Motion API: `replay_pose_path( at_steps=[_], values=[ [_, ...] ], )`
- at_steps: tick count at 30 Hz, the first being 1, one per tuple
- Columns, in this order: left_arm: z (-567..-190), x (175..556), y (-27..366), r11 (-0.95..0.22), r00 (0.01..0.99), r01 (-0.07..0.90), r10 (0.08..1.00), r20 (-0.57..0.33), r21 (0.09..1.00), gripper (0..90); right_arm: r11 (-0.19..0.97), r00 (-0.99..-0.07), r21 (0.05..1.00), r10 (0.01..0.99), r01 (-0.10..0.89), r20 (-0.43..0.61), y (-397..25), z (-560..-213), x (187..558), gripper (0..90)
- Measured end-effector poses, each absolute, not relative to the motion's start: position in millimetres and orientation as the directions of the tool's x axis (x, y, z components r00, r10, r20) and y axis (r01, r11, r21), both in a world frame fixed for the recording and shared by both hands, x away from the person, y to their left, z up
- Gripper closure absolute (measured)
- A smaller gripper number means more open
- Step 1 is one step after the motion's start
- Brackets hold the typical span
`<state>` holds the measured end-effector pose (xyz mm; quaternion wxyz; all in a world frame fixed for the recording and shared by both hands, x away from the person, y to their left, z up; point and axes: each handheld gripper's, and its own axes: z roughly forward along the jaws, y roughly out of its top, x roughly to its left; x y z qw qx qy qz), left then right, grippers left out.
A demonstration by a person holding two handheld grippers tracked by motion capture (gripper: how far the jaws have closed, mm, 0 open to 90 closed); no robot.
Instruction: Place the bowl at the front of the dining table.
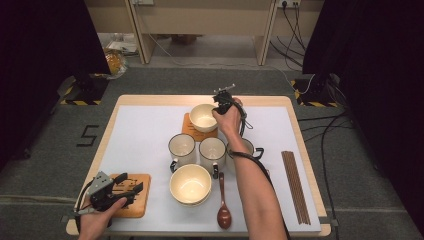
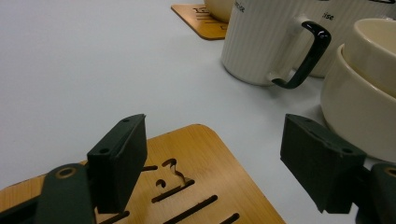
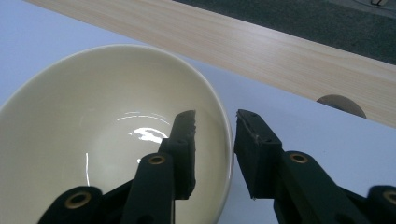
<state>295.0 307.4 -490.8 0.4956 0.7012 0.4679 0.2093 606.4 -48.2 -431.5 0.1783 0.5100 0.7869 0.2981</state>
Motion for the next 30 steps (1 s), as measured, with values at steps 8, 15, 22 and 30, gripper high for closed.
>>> replay_pose_path(
  at_steps=[8,15,22,30],
  values=[
    [-491,295,308,-0.071,0.473,0.449,0.865,-0.17,0.891,22.5,0.268,-0.413,0.666,0.908,0.696,0.066,-49,-420,602,54.9],
    [-491,295,308,-0.069,0.471,0.449,0.866,-0.17,0.891,22.5,0.251,-0.407,0.67,0.91,0.699,0.084,-53,-411,598,53.1],
    [-490,295,308,-0.066,0.467,0.446,0.868,-0.17,0.893,22.5,0.251,-0.41,0.668,0.908,0.7,0.088,-53,-406,592,52.3],
    [-490,294,309,-0.062,0.464,0.444,0.87,-0.17,0.894,22.5,0.238,-0.411,0.674,0.905,0.699,0.107,-57,-403,584,52.1]
  ],
)
